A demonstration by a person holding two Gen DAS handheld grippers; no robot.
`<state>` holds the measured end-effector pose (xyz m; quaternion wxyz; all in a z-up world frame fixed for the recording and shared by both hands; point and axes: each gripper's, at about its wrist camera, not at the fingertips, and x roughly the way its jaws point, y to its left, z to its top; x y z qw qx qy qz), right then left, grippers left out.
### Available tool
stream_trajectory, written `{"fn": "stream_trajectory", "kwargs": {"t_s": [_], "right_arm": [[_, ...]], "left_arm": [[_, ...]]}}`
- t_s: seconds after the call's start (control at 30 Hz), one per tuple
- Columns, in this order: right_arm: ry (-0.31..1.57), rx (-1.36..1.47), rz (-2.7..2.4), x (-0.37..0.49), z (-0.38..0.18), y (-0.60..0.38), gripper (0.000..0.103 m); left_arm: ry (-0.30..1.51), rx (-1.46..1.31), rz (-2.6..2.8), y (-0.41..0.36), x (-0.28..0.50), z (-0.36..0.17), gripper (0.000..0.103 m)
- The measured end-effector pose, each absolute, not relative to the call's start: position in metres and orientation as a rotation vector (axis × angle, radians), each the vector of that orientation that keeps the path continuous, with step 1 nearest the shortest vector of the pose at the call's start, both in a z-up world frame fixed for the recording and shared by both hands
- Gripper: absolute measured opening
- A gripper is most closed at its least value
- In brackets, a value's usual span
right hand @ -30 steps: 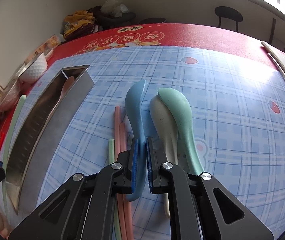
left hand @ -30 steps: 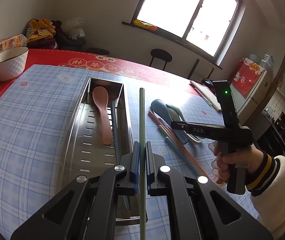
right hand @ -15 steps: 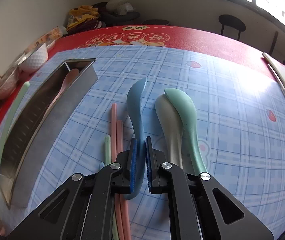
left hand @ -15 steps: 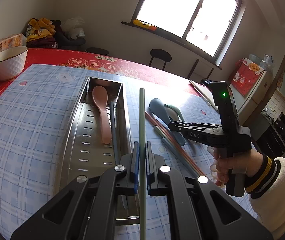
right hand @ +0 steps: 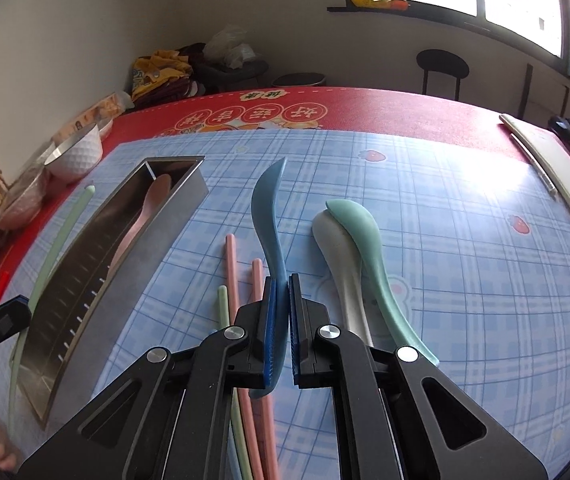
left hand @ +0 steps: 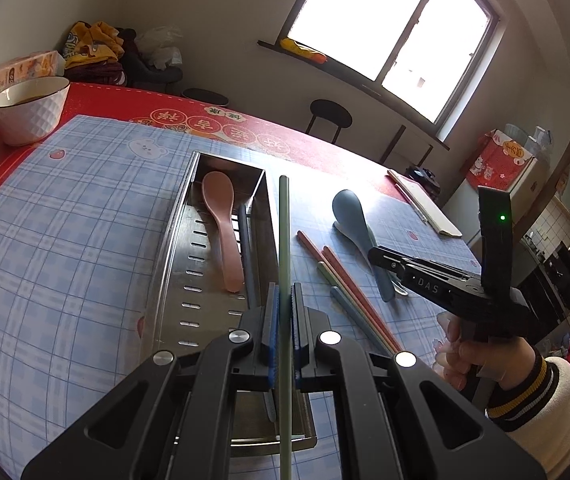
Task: Organize utensils
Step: 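Carry the green chopstick and blue spoon to the steel tray, lowering the chopstick in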
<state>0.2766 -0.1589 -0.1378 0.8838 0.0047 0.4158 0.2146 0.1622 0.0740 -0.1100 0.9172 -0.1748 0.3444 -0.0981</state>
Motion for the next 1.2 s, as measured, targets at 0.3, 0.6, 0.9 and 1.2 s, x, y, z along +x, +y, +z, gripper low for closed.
{"fn": "stream_trajectory", "kwargs": {"t_s": [0.3, 0.6, 0.9, 1.2], "right_arm": [[0.797, 0.181, 0.513, 0.254, -0.121, -0.174, 0.006], [0.79, 0.216, 0.53, 0.243, -0.125, -0.185, 0.006], [0.784, 0.26, 0.517, 0.236, -0.132, -0.206, 0.006], [0.79, 0.279, 0.504, 0.233, -0.136, -0.216, 0.006]], "left_arm": [[0.754, -0.378, -0.168, 0.09, 0.183, -0.108, 0.006], [0.9, -0.39, -0.143, 0.085, 0.234, -0.122, 0.006], [0.974, -0.362, -0.121, 0.072, 0.261, -0.127, 0.006], [1.019, -0.337, -0.103, 0.069, 0.271, -0.136, 0.006]]}}
